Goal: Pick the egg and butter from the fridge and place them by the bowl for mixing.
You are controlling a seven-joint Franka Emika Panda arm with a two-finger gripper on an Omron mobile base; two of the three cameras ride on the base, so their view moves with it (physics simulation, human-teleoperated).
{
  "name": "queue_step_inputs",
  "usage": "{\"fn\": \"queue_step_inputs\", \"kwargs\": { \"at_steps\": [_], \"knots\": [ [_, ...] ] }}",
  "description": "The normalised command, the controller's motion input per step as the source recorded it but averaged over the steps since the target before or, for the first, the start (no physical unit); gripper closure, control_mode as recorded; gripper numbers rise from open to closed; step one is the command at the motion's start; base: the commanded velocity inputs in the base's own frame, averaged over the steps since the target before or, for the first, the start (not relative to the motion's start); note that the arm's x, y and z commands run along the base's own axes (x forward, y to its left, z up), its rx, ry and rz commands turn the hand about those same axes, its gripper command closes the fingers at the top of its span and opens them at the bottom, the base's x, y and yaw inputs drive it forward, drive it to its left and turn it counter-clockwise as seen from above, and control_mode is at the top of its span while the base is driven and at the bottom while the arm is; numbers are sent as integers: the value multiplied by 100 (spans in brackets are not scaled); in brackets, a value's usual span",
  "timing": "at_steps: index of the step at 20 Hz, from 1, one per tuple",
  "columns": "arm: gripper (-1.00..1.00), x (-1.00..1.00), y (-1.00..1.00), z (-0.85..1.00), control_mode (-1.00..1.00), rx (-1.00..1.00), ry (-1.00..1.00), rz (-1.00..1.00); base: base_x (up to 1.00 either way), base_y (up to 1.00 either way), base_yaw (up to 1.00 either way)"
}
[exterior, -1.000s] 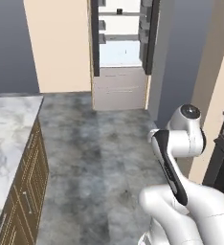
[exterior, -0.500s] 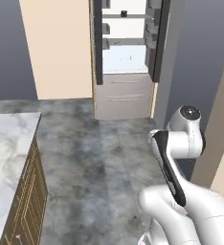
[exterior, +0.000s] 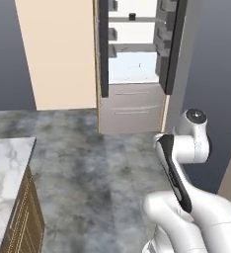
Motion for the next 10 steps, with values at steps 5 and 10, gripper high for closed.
{"fn": "queue_step_inputs", "kwargs": {
  "at_steps": [5,10],
  "knots": [
    [-100,0,0,0,100,0,0,0,72,-32,0],
    [-100,0,0,0,100,0,0,0,64,-38,0]
  ]
}}
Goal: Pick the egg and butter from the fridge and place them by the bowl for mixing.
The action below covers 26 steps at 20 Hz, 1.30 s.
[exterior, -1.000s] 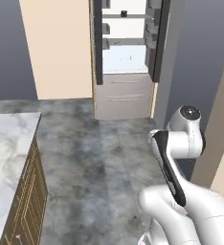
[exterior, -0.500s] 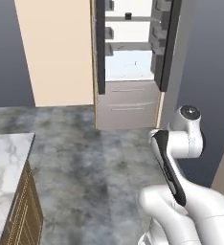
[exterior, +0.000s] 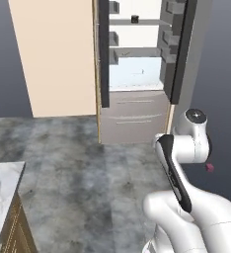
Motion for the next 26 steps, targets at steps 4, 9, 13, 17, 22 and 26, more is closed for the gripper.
{"fn": "queue_step_inputs", "kwargs": {
  "at_steps": [4,9,13,17,22,26],
  "knots": [
    [-100,0,0,0,100,0,0,0,56,-46,0],
    [-100,0,0,0,100,0,0,0,52,-50,0],
    [-100,0,0,0,100,0,0,0,58,-46,0],
    [-100,0,0,0,100,0,0,0,65,-41,0],
    [-100,0,0,0,100,0,0,0,81,-23,1],
    [-100,0,0,0,100,0,0,0,82,-10,0]
  ]
}}
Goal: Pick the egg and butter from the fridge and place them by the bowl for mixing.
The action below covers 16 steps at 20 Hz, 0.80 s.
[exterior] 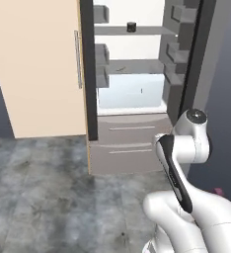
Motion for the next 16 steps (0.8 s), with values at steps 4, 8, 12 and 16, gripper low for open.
{"fn": "queue_step_inputs", "kwargs": {
  "at_steps": [4,8,12,16],
  "knots": [
    [-100,0,0,0,100,0,0,0,81,-18,0],
    [-100,0,0,0,100,0,0,0,85,-11,0],
    [-100,0,0,0,100,0,0,0,85,-14,0],
    [-100,0,0,0,100,0,0,0,80,-15,0]
  ]
}}
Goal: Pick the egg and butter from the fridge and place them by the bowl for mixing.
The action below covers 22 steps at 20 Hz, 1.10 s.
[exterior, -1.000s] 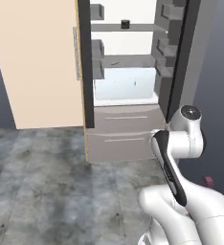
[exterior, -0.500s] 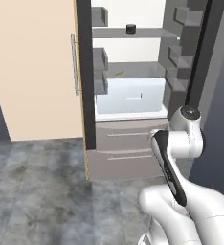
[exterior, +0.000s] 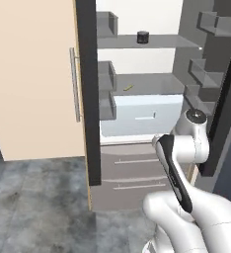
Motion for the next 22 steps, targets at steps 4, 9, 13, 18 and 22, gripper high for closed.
{"fn": "queue_step_inputs", "kwargs": {
  "at_steps": [4,9,13,18,22],
  "knots": [
    [-100,0,0,0,100,0,0,0,79,-18,0],
    [-100,0,0,0,100,0,0,0,69,-22,-2],
    [-100,0,0,0,100,0,0,0,66,-28,0],
    [-100,0,0,0,100,0,0,0,61,-31,1],
    [-100,0,0,0,100,0,0,0,60,-25,4]
  ]
}}
